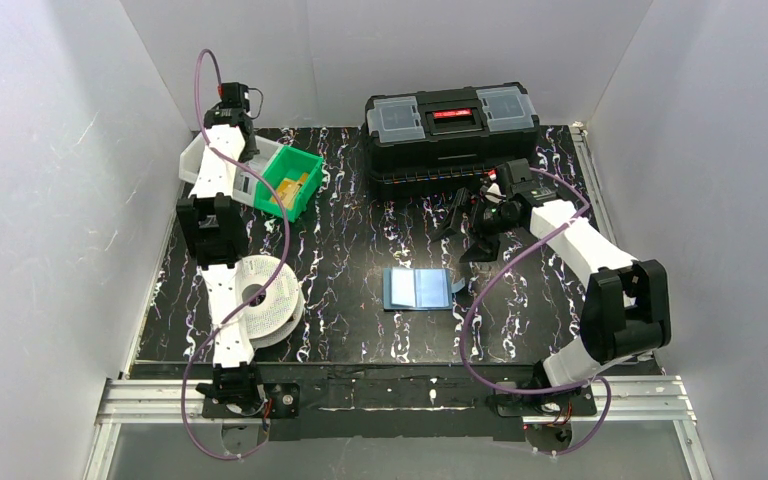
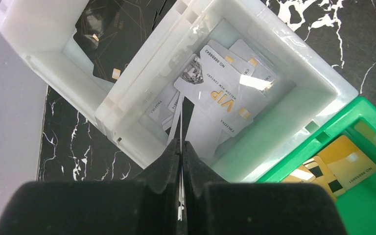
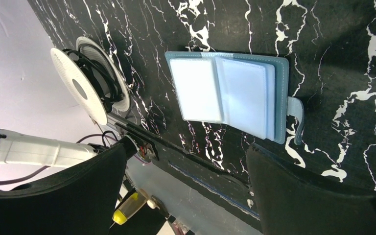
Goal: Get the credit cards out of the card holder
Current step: Place the credit card in the storage box.
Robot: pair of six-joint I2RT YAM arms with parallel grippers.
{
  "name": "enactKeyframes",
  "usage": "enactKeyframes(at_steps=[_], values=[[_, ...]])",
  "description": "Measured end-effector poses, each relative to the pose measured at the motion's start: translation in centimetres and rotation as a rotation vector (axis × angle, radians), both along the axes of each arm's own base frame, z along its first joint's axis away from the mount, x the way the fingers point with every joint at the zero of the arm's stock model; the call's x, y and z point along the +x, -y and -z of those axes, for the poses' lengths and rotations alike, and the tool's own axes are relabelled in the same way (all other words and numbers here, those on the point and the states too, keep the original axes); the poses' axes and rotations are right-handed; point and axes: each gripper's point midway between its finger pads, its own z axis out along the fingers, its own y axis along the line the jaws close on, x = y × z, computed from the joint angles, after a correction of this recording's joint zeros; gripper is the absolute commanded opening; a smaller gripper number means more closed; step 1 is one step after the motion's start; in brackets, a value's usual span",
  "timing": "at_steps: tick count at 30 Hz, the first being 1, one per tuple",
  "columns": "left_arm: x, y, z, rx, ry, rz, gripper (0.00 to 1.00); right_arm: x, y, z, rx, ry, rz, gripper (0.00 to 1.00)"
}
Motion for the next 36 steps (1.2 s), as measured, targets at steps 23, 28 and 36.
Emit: enactKeyframes(at_steps=[23, 28, 36], values=[[2.2, 0.3, 2.6, 0.004, 0.008, 0.069, 0.45, 1.6, 0.5, -0.4, -0.077, -0.006, 0.033, 0.98], [2.2, 0.3, 2.5, 0.002, 0.009, 0.067, 0.52, 1.9, 0.5, -0.2, -0.089, -0.002, 0.025, 0.98], [1.2, 1.9, -0.2, -0.100, 0.052, 0.046, 0.60, 1.6, 0.4, 0.3, -0.130, 0.003, 0.006, 0.98]])
